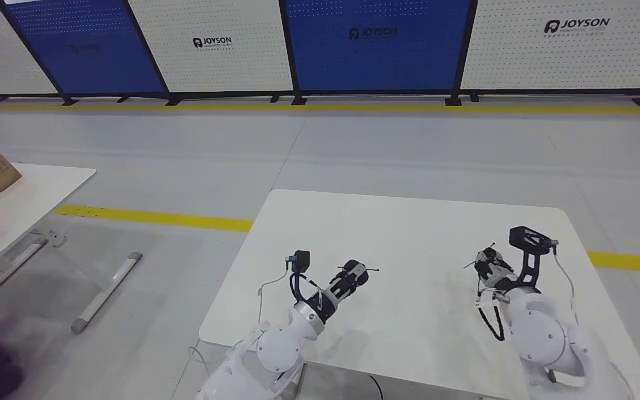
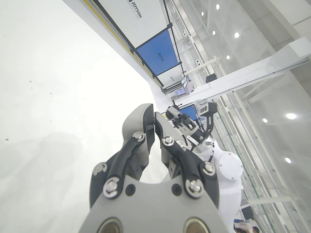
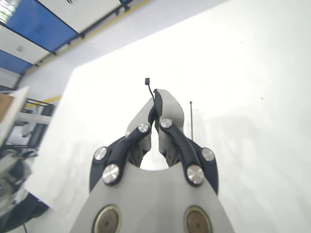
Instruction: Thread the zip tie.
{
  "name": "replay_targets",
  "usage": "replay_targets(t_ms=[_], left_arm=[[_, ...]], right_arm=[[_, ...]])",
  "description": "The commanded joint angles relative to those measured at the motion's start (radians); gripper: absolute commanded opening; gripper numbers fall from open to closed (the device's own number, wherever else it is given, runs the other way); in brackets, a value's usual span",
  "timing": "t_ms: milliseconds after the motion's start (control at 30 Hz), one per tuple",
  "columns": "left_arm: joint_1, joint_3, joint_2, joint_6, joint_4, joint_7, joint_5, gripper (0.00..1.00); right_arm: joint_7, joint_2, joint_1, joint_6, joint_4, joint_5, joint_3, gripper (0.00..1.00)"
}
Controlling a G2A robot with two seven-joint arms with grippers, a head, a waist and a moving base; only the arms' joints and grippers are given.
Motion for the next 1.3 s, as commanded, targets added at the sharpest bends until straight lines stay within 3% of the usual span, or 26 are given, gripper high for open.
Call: replay_targets(t_ms=[0,67,133,1267], left_arm=[[0.0,0.0,0.0,0.0,0.0,0.0,0.0,0.0],[0.0,0.0,0.0,0.0,0.0,0.0,0.0,0.0],[0.0,0.0,0.0,0.0,0.0,0.0,0.0,0.0],[0.0,0.0,0.0,0.0,0.0,0.0,0.0,0.0]], right_arm=[[-0.111,-0.007,-0.042,0.0,-0.034,0.037,0.018,0.0],[-0.219,-0.015,-0.087,0.0,-0.061,0.055,0.028,0.0],[-0.257,-0.021,-0.115,0.0,-0.066,0.062,0.026,0.0],[-0.257,-0.021,-0.115,0.0,-0.066,0.062,0.026,0.0]])
